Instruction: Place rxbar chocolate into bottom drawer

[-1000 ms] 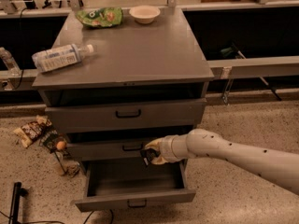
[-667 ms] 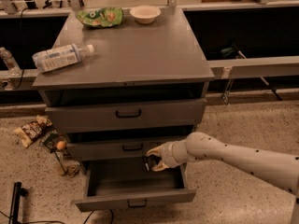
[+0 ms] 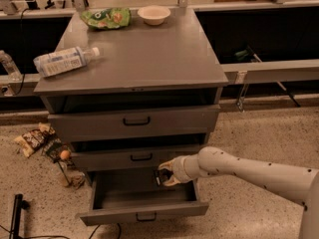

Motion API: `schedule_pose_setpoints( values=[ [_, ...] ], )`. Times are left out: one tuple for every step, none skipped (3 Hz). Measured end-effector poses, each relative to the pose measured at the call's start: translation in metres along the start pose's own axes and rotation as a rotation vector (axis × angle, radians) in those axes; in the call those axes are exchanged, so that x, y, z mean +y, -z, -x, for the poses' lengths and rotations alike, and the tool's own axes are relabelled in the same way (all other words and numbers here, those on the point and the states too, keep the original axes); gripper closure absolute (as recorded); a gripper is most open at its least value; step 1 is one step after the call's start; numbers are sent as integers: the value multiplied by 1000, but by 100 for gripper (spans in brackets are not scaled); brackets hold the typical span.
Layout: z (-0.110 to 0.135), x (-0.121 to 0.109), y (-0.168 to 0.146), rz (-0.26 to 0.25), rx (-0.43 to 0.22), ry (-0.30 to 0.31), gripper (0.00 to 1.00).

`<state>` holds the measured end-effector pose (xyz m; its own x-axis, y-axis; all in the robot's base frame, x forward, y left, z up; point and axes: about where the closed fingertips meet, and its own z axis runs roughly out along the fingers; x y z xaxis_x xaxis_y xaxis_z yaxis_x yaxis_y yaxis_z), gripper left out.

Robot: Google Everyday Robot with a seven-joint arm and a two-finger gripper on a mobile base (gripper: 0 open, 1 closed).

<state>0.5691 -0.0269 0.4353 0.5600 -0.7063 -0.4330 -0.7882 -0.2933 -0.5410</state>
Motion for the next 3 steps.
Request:
schedule_pose_setpoints(
  values=[
    [-33, 21, -33, 4, 2, -97, 100],
    [-65, 41, -61, 15, 14, -188, 100],
    [-91, 54, -85, 27, 36, -242, 100]
  ],
)
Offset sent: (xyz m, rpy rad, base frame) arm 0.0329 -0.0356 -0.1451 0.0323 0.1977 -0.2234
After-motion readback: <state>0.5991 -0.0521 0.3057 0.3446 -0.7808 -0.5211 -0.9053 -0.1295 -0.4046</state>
